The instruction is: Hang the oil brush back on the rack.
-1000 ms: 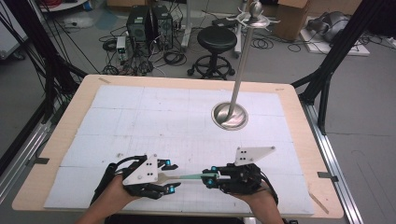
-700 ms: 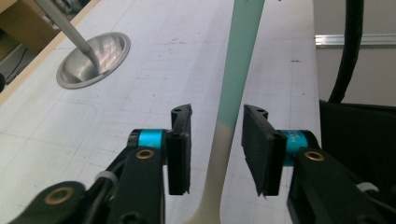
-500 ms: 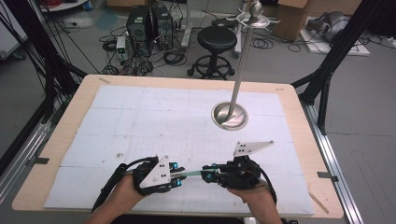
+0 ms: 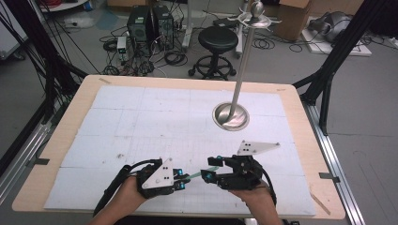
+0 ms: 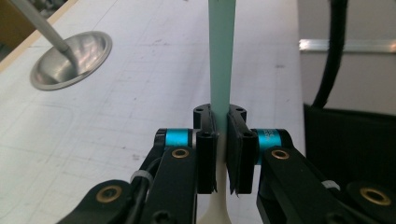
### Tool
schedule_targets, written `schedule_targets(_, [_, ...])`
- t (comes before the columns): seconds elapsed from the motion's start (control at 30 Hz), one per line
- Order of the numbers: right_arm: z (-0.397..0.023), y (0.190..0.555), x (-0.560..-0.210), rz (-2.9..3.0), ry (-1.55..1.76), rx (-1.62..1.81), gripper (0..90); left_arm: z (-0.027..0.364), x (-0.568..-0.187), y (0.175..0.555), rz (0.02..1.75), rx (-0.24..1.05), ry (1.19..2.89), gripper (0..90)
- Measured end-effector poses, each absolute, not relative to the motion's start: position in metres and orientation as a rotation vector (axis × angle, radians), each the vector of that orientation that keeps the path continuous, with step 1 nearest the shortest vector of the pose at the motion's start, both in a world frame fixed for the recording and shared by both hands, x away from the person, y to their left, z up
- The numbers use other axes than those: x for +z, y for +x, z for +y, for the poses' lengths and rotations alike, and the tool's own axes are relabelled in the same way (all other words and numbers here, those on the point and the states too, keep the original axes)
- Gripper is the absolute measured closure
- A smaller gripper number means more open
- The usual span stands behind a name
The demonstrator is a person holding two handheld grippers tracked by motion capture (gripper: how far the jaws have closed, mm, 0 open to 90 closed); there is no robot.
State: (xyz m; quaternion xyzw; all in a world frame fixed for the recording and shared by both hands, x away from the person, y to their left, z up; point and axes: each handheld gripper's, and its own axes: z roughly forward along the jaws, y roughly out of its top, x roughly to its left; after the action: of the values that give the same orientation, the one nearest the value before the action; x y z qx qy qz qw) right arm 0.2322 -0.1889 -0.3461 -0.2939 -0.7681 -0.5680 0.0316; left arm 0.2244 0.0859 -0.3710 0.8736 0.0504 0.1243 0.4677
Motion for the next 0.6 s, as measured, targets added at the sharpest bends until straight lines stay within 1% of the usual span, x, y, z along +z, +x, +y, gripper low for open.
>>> schedule_targets(0.07, [-0.192,0.23,-0.345,-2.352,-0.882,-1.83,30.2,0.088,-0.37,0.226,0.137,0.253,2.111,83.0])
schedule_targets(0.1, [-0.197,0.226,-0.342,-2.335,-0.831,-1.928,28.1,0.091,-0.37,0.228,0.146,0.216,2.086,83.0])
schedule_targets(0.13, [-0.197,0.226,-0.342,-2.335,-0.831,-1.928,28.1,0.091,-0.37,0.228,0.15,0.204,2.076,83.0])
schedule_targets(0.3, [-0.204,0.218,-0.339,-2.345,-0.698,-2.055,27.6,0.098,-0.371,0.234,0.166,0.056,1.961,83.0])
schedule_targets(0.37, [-0.206,0.215,-0.34,-2.344,-0.644,-2.092,29.4,0.1,-0.37,0.236,0.151,0.007,1.936,83.0])
schedule_targets(0.43, [-0.206,0.212,-0.341,-2.348,-0.562,-2.108,34.2,0.101,-0.369,0.237,0.127,-0.044,1.914,83.0])
schedule_targets(0.5, [-0.205,0.212,-0.342,-2.349,-0.533,-2.115,35.7,0.101,-0.369,0.237,0.11,-0.089,1.886,82.9])
schedule_targets(0.6, [-0.202,0.211,-0.343,-2.329,-0.426,-2.129,43.7,0.1,-0.37,0.237,0.085,-0.129,1.864,83.0])
